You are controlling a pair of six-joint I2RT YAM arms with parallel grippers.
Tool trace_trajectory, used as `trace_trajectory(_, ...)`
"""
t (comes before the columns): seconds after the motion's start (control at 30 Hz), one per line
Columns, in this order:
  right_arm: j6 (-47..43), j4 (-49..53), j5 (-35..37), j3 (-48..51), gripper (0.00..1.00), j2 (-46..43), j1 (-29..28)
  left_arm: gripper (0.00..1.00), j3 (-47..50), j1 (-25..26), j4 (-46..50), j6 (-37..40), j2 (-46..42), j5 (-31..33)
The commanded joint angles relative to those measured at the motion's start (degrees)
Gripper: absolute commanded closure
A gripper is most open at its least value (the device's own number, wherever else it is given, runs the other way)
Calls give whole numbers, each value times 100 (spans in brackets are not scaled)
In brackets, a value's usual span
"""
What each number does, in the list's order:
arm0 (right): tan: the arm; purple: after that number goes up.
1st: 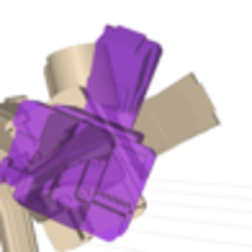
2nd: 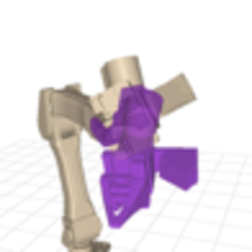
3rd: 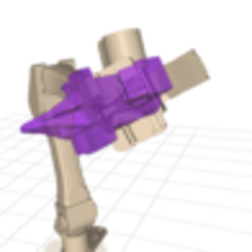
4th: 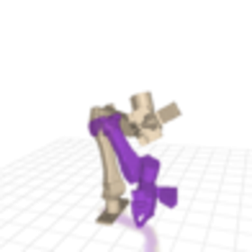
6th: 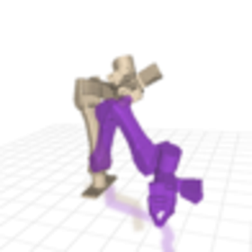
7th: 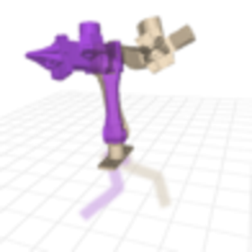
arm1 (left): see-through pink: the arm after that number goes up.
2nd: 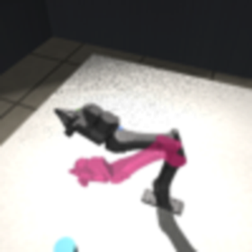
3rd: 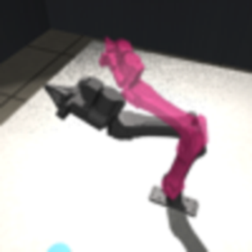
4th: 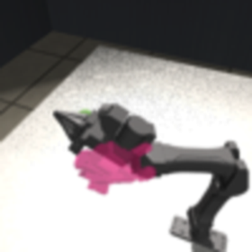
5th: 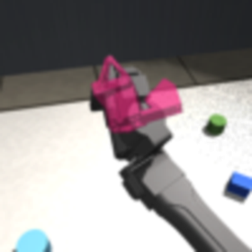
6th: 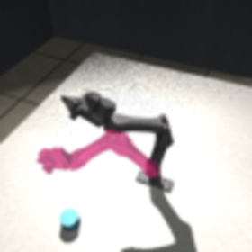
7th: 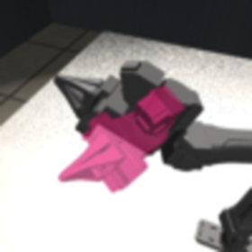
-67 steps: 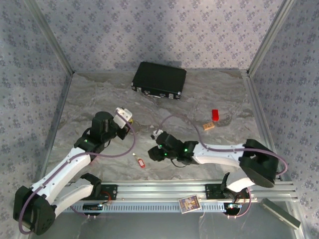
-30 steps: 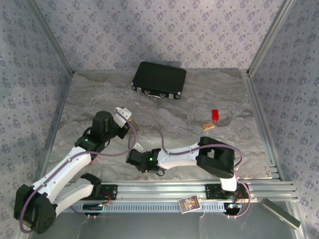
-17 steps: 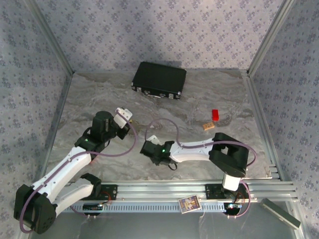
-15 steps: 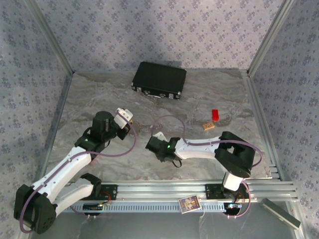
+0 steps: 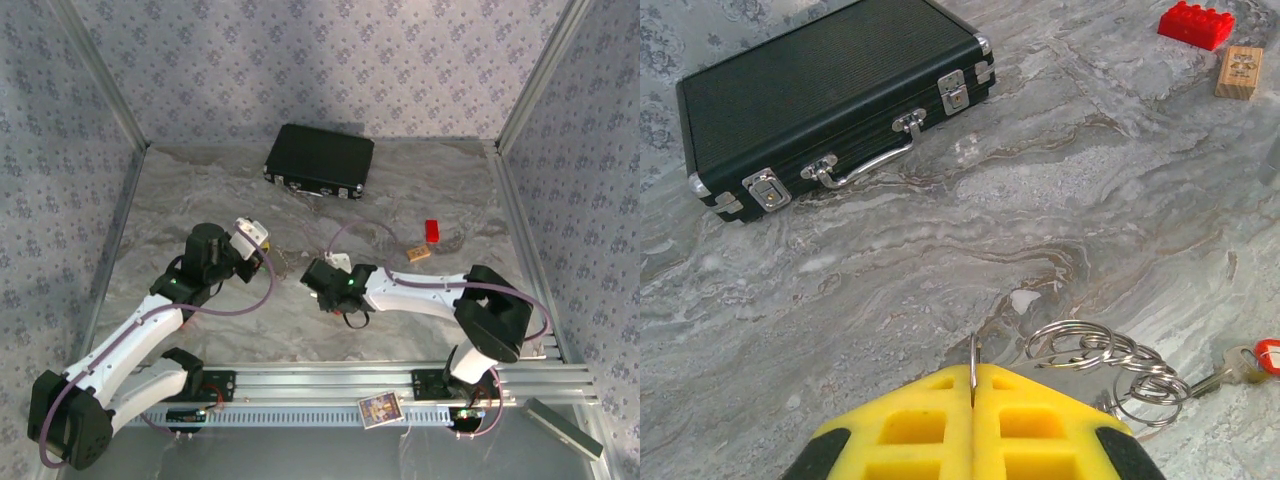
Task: Put the keys on the keyring
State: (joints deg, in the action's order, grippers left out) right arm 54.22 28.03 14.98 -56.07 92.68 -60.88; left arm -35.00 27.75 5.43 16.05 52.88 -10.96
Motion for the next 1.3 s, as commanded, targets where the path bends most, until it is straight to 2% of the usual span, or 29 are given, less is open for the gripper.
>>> trace_trajectory(0.0, 698, -131, -188, 63, 65, 165, 84, 100, -83, -6, -95, 82, -75, -161)
trace_trajectory(0.47, 930, -85, -162, -149, 71, 587, 41, 100, -92, 3, -111, 83, -85, -171)
trace_trajectory(0.93, 801, 191, 73, -381, 90, 690, -60, 100, -94, 20, -77, 108, -94, -186)
trace_trajectory(1.1, 671, 226, 91, -444, 100, 637, -60, 100, -94, 20, -69, 126, -94, -177)
trace_trajectory(1.27, 535, 296, 161, -464, 100, 572, -81, 100, -93, 20, -72, 126, -91, -178)
